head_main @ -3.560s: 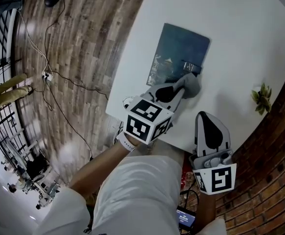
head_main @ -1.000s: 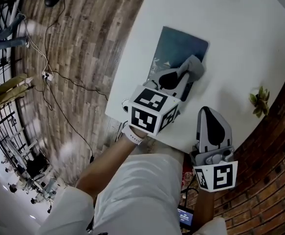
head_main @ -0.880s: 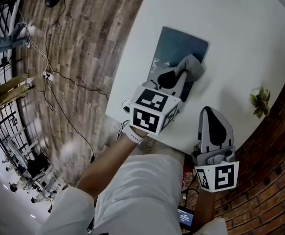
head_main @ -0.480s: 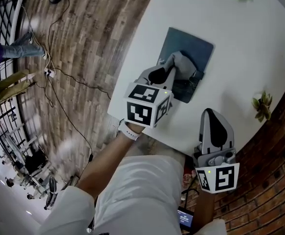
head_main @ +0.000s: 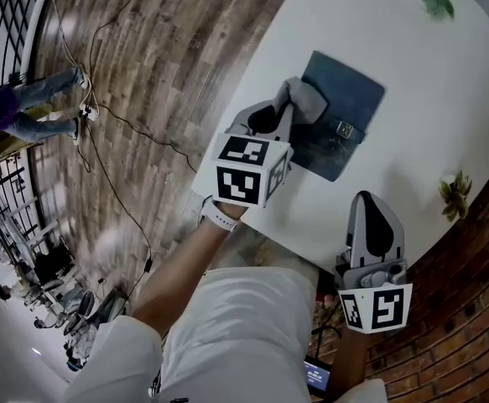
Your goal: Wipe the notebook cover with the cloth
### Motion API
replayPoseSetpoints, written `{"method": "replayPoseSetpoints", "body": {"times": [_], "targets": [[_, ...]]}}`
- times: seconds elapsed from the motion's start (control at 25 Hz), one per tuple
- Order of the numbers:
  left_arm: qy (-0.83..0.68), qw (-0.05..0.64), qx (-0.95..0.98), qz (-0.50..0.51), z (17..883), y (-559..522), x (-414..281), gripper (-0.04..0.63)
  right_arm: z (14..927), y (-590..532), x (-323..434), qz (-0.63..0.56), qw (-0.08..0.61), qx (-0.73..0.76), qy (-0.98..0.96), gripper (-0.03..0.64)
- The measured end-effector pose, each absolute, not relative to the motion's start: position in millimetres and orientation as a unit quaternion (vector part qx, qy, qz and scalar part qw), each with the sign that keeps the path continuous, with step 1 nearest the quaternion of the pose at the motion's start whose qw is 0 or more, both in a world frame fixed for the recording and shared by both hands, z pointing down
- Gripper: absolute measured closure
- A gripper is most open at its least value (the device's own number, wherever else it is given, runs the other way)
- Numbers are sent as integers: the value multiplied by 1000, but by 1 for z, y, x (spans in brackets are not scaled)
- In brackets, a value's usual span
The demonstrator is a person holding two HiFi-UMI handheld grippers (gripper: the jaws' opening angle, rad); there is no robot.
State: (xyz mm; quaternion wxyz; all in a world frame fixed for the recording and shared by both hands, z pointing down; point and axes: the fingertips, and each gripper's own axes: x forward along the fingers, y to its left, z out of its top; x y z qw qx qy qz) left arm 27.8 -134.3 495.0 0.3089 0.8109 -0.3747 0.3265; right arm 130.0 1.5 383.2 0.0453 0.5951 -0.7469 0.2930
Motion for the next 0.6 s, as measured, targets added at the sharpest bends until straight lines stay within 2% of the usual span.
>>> {"method": "replayPoseSetpoints", "body": {"times": [0.2,0.6], "targets": [[-411,279,817,292,465,-147,22,566,382,-1,127,292,47,591,-750,612],[-372,321,847,203,414,-141,69,566,380,-4,129,293,41,594,-748,612]]}}
